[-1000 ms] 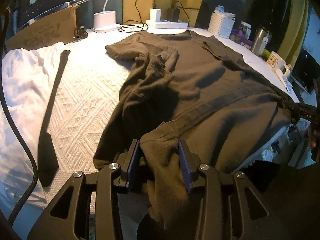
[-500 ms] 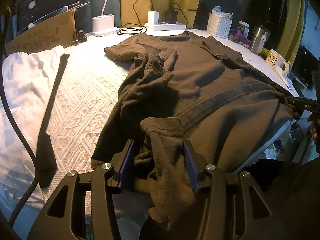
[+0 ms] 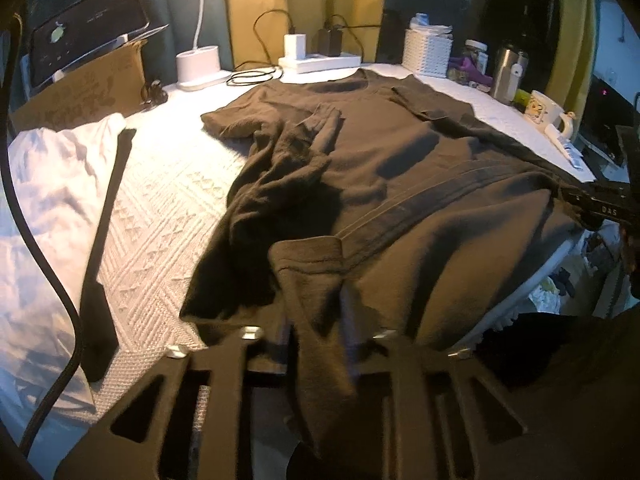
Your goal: Fold small clothes
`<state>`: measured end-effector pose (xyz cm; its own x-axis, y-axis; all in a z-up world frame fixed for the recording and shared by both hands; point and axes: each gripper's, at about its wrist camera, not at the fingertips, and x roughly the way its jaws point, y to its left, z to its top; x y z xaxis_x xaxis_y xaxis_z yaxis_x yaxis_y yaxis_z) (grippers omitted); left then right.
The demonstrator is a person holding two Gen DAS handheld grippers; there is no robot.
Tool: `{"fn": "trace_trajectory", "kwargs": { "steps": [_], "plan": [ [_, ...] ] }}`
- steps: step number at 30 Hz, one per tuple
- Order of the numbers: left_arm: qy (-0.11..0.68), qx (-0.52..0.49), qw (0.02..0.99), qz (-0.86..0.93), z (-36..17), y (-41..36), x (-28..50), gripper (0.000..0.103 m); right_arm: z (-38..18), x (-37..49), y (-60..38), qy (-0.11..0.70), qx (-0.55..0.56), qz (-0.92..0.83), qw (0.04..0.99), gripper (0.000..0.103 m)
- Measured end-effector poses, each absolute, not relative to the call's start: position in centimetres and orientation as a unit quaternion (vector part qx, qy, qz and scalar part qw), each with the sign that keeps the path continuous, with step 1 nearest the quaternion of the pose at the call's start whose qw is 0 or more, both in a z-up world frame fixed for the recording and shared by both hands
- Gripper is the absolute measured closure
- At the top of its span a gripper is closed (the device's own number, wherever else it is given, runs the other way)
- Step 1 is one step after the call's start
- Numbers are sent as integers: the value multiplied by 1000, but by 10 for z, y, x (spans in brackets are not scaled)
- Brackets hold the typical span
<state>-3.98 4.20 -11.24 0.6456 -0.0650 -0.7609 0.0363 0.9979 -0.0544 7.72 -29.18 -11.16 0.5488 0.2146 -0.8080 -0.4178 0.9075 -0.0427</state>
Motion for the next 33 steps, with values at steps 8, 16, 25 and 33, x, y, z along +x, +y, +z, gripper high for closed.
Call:
{"fn": "trace_trajectory", "kwargs": {
  "steps": [8, 16, 25, 33],
  "plan": [
    [385, -26, 922, -18, -88, 44, -42, 91, -83, 72, -301, 407, -103, 180, 890, 92],
    [348, -20, 937, -10, -59, 44, -37, 91, -40, 74, -301, 339, -111, 172, 918, 92],
    [317, -11, 948, 9, -35, 49, -27, 91, -7, 83, -300, 288, -119, 172, 935, 92],
    [294, -10, 956, 16, -17, 54, -8, 91, 11, 101, -294, 257, -122, 174, 943, 92]
  ]
}}
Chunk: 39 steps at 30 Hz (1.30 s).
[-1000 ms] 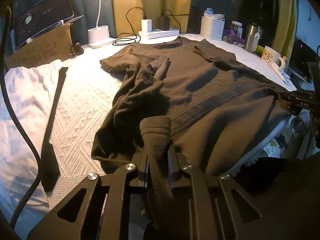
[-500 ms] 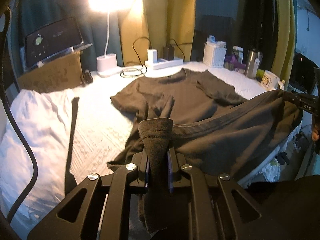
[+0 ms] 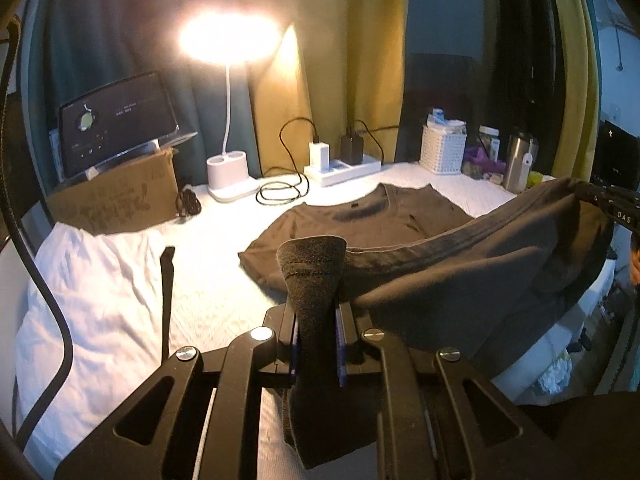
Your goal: Fold small clothes
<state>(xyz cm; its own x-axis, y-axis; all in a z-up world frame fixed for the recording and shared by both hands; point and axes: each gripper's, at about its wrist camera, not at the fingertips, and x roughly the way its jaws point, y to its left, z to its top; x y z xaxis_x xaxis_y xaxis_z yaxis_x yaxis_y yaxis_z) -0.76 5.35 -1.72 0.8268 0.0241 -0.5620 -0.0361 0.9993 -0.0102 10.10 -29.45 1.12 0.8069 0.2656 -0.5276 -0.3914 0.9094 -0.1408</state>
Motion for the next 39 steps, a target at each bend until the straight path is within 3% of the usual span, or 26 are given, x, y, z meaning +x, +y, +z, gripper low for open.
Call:
{"fn": "trace_trajectory", "kwargs": {
  "steps": [22, 39],
  "plan": [
    [302, -32, 952, 20, -11, 79, 69, 91, 23, 188, -276, 253, -119, 172, 945, 92],
    [368, -68, 927, 12, -51, 115, 150, 91, -9, 286, -239, 290, -126, 188, 930, 92]
  ]
}}
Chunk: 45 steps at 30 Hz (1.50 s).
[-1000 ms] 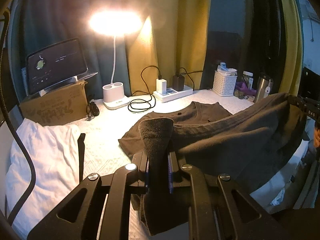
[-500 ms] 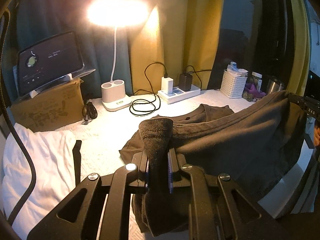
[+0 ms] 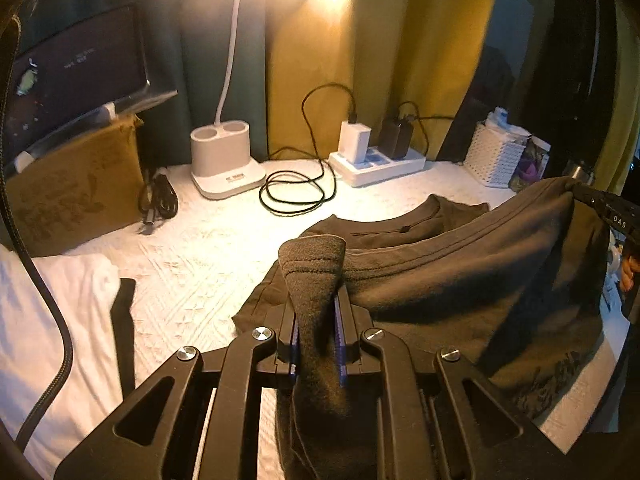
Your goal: Fold small clothes
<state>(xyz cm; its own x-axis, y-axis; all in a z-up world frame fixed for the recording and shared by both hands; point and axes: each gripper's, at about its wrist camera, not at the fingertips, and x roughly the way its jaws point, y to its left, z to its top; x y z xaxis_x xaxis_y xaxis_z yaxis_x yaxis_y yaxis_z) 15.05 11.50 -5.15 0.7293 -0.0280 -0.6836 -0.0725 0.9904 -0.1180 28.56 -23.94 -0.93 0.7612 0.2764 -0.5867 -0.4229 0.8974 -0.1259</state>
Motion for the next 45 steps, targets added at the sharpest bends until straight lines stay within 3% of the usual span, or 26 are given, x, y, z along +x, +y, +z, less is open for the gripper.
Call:
{"fn": "trace_trajectory", "kwargs": {
  "steps": [16, 17, 18, 20, 22, 25, 26, 28, 29, 30, 43, 44, 45],
  "plan": [
    [399, -123, 906, 74, -72, 178, 203, 87, -81, 382, -217, 359, -120, 180, 908, 92],
    [400, -124, 905, 75, -72, 181, 201, 76, -87, 385, -216, 365, -122, 176, 906, 92],
    [403, -126, 903, 77, -73, 184, 195, 58, -93, 388, -216, 374, -126, 171, 903, 92],
    [407, -132, 901, 76, -75, 188, 184, 48, -102, 390, -215, 388, -129, 165, 898, 92],
    [420, -132, 895, 71, -80, 187, 171, 48, -108, 393, -215, 403, -133, 158, 891, 92],
    [443, -123, 886, 64, -89, 182, 148, 48, -109, 391, -217, 410, -140, 143, 890, 84],
    [449, -121, 883, 59, -92, 180, 140, 48, -108, 389, -218, 408, -141, 137, 892, 77],
    [458, -118, 880, 52, -96, 174, 123, 48, -101, 384, -223, 406, -137, 127, 895, 50],
    [460, -119, 878, 48, -97, 172, 116, 48, -97, 381, -226, 403, -131, 126, 897, 27],
    [462, -119, 878, 43, -98, 169, 109, 48, -92, 376, -230, 395, -126, 127, 901, 24],
    [432, -109, 895, -29, -99, 126, 77, 49, -74, 280, -277, 404, -106, 107, 902, 24],
    [433, -109, 894, -31, -102, 126, 77, 57, -76, 274, -281, 407, -102, 105, 902, 24],
    [438, -115, 891, -34, -108, 125, 79, 75, -79, 265, -287, 411, -98, 103, 900, 24]
  ]
}}
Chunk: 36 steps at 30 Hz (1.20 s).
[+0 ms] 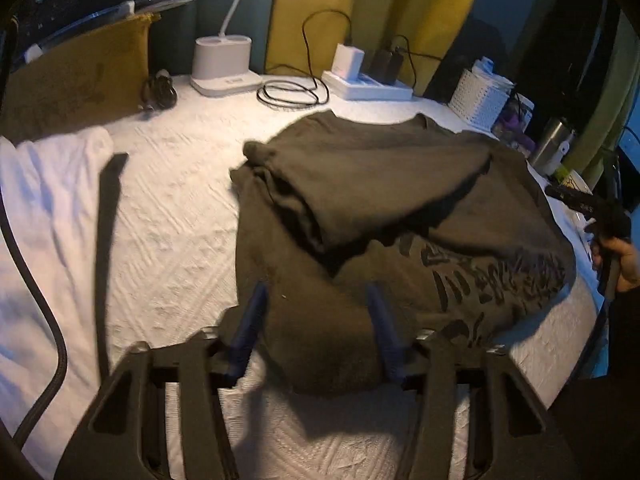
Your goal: Fold small clothes
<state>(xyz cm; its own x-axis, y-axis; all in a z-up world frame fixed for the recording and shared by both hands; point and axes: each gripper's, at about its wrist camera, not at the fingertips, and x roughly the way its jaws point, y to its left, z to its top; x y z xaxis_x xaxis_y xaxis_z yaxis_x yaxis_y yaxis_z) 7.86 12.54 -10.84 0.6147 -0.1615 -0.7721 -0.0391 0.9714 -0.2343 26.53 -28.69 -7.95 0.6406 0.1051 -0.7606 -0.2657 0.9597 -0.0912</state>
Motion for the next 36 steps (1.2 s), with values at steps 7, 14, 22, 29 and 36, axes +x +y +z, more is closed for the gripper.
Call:
{"fn": "trace_trajectory", "kwargs": {
  "steps": [7, 14, 22, 29, 36],
  "plan": [
    [417, -95, 904, -2, -93, 112, 56, 99, -100, 225, -310, 432, -73, 95, 894, 24],
    [440, -90, 893, 16, -96, 93, 21, 99, -112, 198, -328, 445, -28, 103, 889, 24],
    [442, -87, 892, 37, -93, 76, -5, 100, -115, 176, -316, 427, -47, 145, 891, 96],
    [458, -74, 885, 26, -97, 61, -16, 100, -102, 155, -322, 414, -90, 153, 893, 98],
    [485, -88, 870, 10, -101, 70, -25, 98, -113, 141, -328, 420, -112, 135, 890, 98]
  ]
}}
